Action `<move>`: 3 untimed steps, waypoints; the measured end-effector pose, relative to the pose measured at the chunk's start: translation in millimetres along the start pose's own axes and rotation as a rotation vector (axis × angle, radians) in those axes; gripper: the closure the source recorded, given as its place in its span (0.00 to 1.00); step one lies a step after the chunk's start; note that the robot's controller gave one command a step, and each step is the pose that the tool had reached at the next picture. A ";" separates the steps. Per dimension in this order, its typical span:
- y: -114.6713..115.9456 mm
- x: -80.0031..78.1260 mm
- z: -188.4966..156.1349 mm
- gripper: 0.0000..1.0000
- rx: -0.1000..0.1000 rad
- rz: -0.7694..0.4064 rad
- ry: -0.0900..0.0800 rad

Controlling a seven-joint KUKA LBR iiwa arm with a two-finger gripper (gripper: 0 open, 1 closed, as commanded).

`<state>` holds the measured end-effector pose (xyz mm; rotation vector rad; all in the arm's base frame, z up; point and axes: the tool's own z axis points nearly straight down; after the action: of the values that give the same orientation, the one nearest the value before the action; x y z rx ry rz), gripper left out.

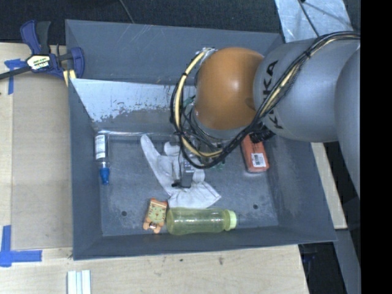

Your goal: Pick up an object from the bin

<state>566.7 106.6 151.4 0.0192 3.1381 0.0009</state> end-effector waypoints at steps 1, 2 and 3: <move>-12.0 -8.7 31.3 0.00 0.002 0.039 0.001; -22.7 -13.1 45.7 0.00 0.000 0.088 0.004; -34.2 -17.7 50.6 0.00 0.001 0.218 0.002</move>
Offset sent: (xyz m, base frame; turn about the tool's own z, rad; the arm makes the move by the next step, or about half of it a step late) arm 0.0143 -0.0269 -0.0487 0.0993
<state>584.1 72.3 100.8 0.3606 3.1198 0.0005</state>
